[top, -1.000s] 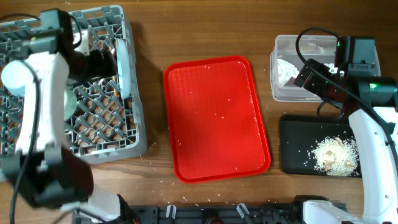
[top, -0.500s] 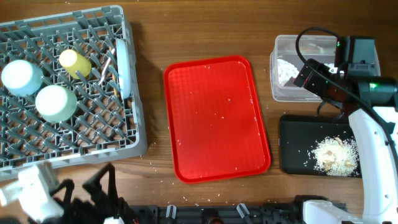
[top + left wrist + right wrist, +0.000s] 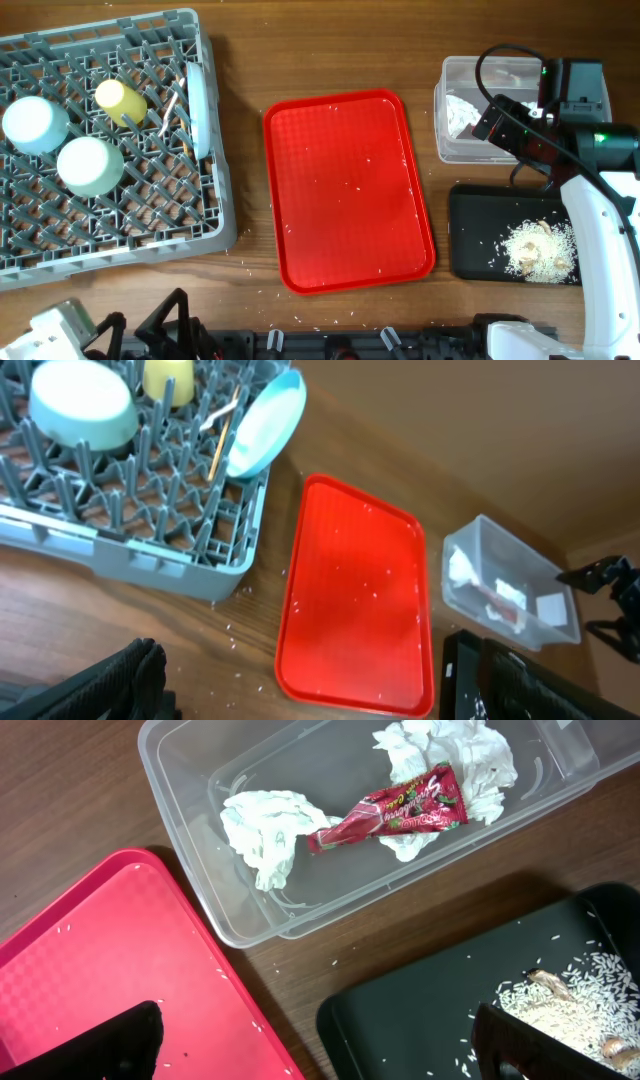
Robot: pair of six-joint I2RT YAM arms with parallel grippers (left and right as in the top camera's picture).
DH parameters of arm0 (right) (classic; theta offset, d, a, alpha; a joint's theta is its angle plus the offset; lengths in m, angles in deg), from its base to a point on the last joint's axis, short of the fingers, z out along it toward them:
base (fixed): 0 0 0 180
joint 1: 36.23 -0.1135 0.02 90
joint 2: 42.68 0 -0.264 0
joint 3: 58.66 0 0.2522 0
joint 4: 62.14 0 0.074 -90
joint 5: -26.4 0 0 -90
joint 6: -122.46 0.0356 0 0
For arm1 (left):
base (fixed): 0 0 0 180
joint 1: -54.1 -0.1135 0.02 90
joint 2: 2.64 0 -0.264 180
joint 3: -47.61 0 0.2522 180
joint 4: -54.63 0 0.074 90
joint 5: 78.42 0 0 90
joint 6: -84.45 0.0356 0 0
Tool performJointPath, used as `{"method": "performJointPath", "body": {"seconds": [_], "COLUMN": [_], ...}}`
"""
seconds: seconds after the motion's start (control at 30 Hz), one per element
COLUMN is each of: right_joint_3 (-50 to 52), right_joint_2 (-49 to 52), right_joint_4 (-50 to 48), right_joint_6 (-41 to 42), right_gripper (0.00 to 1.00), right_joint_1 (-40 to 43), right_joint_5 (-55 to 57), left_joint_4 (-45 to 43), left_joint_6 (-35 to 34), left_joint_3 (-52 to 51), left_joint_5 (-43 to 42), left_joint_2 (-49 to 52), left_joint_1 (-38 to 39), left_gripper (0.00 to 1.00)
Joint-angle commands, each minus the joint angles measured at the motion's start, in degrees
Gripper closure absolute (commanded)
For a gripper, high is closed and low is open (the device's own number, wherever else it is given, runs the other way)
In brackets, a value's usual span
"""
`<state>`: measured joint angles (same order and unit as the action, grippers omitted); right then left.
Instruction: Sort waste into correct bins and load items into the dishwasher rack
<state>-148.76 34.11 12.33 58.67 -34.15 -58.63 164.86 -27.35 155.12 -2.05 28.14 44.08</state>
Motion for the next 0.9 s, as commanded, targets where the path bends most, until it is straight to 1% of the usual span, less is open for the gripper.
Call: {"method": "performJointPath", "body": {"seconds": [0.0, 0.03, 0.13, 0.23, 0.3, 0.33, 0.37, 0.43, 0.47, 0.63, 0.7, 0.73, 0.8, 0.87], "right_joint_3": [-0.7, -0.7, -0.7, -0.7, -0.7, -0.7, -0.7, -0.7, -0.7, -0.7, -0.7, -0.7, -0.7, -0.7], "right_joint_2": [-0.61, -0.61, -0.61, -0.61, -0.61, -0.61, -0.61, -0.61, -0.61, -0.61, -0.61, -0.61, -0.61, -0.61], "right_joint_4": [-0.11, -0.11, -0.09, -0.11, -0.11, -0.11, -0.11, -0.11, -0.11, -0.11, -0.11, -0.11, -0.11, -0.11], "right_joint_6": [-0.7, -0.72, -0.7, -0.7, -0.72, -0.72, -0.72, -0.72, -0.72, -0.72, -0.72, -0.7, -0.7, -0.7], "right_gripper": [0.0, 0.0, 0.0, 0.0, 0.0, 0.0, 0.0, 0.0, 0.0, 0.0, 0.0, 0.0, 0.0, 0.0], "right_joint_1": [0.17, 0.17, 0.17, 0.17, 0.17, 0.17, 0.17, 0.17, 0.17, 0.17, 0.17, 0.17, 0.17, 0.17], "right_joint_5": [0.13, 0.13, 0.13, 0.13, 0.13, 0.13, 0.13, 0.13, 0.13, 0.13, 0.13, 0.13, 0.13, 0.13], "left_joint_4": [-1.11, -3.06, -16.65, -34.21, -41.48, -47.12, -49.42, -56.89, -62.25, -78.01, -80.76, -82.53, -83.12, -85.5], "left_joint_6": [4.74, 5.11, 5.11, 5.11, 5.09, 5.09, 5.09, 5.11, 5.09, 5.05, 5.05, 5.05, 4.83, 4.85], "left_joint_3": [-6.67, -9.9, -25.18, -43.3, -50.6, -56.33, -58.51, -65.22, -69.72, -81.44, -83.21, -84.52, -85.64, -86.82], "left_joint_5": [-0.31, -0.31, -0.98, -1.16, -1.14, -1.11, -1.11, -0.9, -0.22, 1.75, 3.34, 5.22, 10.45, 12.31], "left_joint_2": [-2.82, -4.07, -9.46, -17.25, -20.65, -22.97, -23.76, -25.9, -27.21, -30.32, -30.38, -30.58, -30.58, -30.58], "left_joint_1": [0.5, 0.48, 1.44, 4.46, 5.14, 5.16, 5.16, 5.16, 5.16, 5.16, 5.16, 5.25, 6.08, 6.58], "left_gripper": [0.0, 0.0, 0.0, 0.0, 0.0, 0.0, 0.0, 0.0, 0.0, 0.0, 0.0, 0.0, 0.0, 0.0]}}
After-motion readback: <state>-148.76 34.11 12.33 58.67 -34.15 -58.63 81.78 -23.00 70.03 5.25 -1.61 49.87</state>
